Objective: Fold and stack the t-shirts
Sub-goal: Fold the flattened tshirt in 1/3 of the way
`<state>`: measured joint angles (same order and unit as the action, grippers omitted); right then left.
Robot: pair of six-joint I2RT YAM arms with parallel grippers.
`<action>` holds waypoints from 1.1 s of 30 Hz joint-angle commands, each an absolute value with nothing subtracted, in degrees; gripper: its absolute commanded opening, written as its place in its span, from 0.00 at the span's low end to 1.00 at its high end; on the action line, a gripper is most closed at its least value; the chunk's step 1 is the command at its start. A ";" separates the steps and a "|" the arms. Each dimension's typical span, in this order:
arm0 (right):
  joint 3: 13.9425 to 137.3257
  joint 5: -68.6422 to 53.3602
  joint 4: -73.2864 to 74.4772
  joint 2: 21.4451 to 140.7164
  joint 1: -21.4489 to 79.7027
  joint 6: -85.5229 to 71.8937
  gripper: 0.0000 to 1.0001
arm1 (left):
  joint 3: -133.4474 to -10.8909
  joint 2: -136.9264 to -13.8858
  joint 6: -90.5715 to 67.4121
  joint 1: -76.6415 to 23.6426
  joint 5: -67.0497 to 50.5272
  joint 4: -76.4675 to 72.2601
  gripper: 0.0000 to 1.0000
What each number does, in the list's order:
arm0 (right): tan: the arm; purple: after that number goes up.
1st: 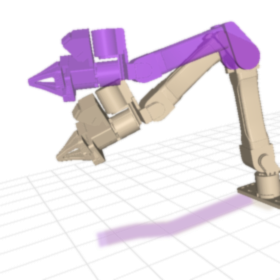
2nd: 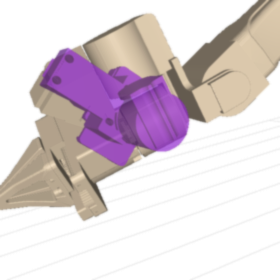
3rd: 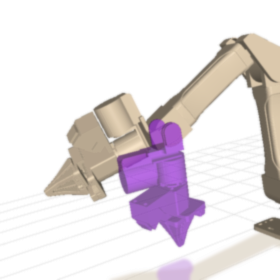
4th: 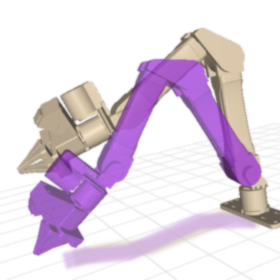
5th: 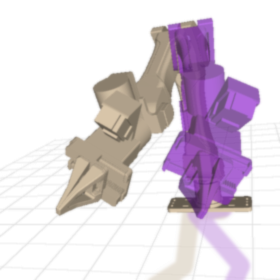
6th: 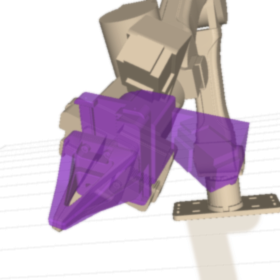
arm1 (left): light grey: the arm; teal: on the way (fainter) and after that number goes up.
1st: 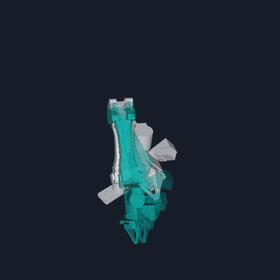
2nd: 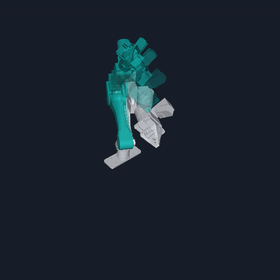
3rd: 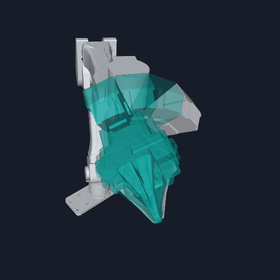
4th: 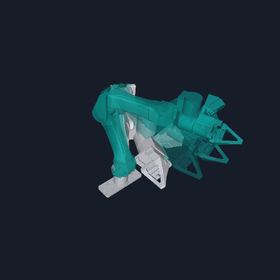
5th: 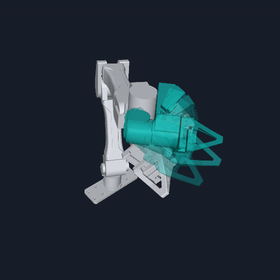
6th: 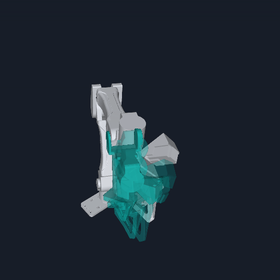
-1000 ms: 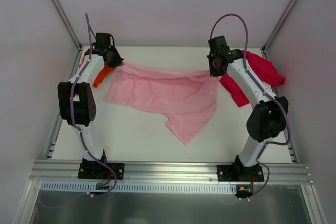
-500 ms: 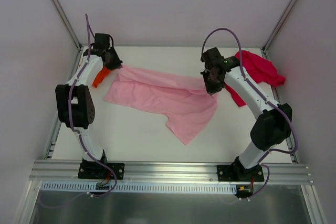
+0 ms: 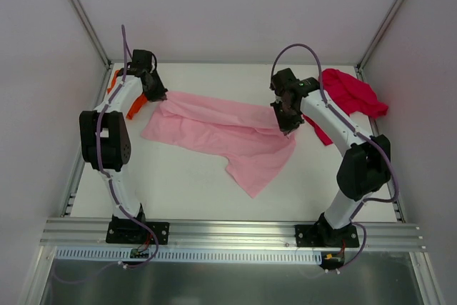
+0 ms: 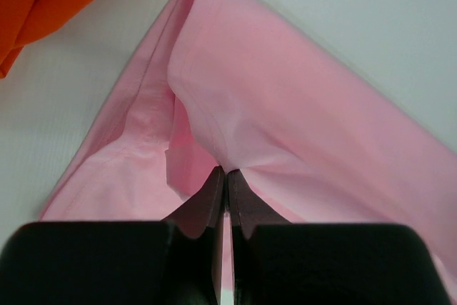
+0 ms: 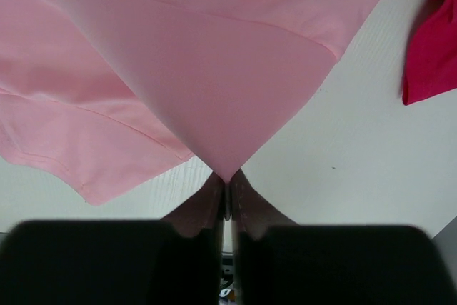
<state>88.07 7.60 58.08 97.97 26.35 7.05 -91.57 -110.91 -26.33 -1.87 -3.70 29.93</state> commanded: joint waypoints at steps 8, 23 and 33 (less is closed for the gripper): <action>88.59 1.15 59.68 94.75 26.63 8.97 0.82 | -94.83 -113.03 -24.52 -1.76 -3.17 32.69 0.52; 72.61 -5.88 57.85 86.13 33.83 0.18 0.77 | -81.67 -101.18 -29.53 -1.93 5.71 39.82 0.59; 68.65 -8.70 54.32 86.75 35.16 0.18 0.76 | -69.71 -98.88 -31.82 -1.93 8.69 36.22 0.56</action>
<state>69.38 -7.01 55.61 87.59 34.52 1.23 -71.53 -101.71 -30.15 -1.89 5.39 37.52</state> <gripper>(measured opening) 0.765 0.567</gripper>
